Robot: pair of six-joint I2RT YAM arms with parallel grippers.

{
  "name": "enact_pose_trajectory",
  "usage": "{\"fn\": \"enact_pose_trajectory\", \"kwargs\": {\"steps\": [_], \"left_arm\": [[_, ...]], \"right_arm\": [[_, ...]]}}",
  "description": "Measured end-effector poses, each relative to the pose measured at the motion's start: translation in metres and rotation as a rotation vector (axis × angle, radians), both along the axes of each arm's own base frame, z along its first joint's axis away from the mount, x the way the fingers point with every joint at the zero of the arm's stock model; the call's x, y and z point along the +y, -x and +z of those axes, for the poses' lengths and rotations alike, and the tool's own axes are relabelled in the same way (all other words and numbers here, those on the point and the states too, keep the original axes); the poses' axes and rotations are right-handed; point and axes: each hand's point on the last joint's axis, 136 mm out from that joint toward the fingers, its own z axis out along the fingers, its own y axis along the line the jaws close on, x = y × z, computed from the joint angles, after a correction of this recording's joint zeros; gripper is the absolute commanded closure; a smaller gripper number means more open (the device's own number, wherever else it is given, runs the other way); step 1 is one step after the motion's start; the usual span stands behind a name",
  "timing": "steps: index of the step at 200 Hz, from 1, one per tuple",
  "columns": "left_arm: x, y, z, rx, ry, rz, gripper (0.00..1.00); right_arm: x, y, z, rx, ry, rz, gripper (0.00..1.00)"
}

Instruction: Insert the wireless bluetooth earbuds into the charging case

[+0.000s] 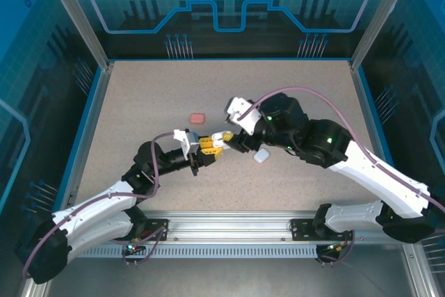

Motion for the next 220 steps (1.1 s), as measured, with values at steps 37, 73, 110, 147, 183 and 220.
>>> {"fn": "enact_pose_trajectory", "kwargs": {"steps": [37, 73, 110, 147, 183, 220], "left_arm": [[0.008, 0.006, 0.013, -0.042, 0.031, 0.015, 0.99], [0.018, 0.015, 0.033, -0.106, 0.069, 0.032, 0.99], [0.024, 0.023, 0.043, -0.145, 0.087, 0.038, 0.99], [0.027, 0.027, 0.048, -0.156, 0.096, 0.038, 0.99], [0.031, 0.032, 0.056, -0.18, 0.118, 0.037, 0.99], [0.035, 0.036, 0.063, -0.199, 0.133, 0.038, 0.99]], "right_arm": [[-0.055, -0.037, -0.011, 0.126, -0.157, -0.272, 0.29], [-0.079, -0.058, -0.083, 0.373, -0.208, -0.476, 0.29], [-0.058, -0.067, -0.155, 0.623, -0.167, -0.541, 0.29], [-0.029, -0.075, -0.226, 0.779, -0.06, -0.585, 0.26], [0.006, -0.074, -0.282, 0.84, 0.092, -0.581, 0.23], [0.043, -0.084, -0.307, 0.813, 0.174, -0.555, 0.19]]}}
